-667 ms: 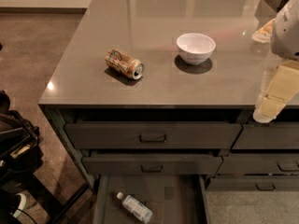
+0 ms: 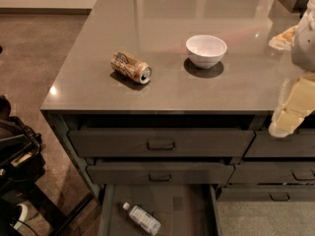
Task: Pick blue plastic bottle from bottom drawer and place on counter
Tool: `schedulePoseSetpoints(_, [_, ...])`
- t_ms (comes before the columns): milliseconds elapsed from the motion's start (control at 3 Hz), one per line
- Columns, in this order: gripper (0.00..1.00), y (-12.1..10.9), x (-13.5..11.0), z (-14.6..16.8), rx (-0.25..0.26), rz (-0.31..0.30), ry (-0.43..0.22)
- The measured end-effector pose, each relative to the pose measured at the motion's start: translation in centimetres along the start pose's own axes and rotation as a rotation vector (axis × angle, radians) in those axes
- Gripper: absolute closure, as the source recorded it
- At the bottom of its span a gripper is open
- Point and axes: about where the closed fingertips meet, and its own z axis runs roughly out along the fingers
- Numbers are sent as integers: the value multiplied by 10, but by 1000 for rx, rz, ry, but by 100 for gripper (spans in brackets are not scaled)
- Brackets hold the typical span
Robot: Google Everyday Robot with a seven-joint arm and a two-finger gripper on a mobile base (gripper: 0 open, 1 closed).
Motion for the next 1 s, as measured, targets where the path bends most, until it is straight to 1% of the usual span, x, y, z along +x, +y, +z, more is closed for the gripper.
schedulePoseSetpoints(333, [0,31,5,13,17,13,-106])
schedulePoseSetpoints(667, [0,69,19,65,-6,96,-243])
schedulePoseSetpoints(1000, [0,104,21,158,-96,198,-351])
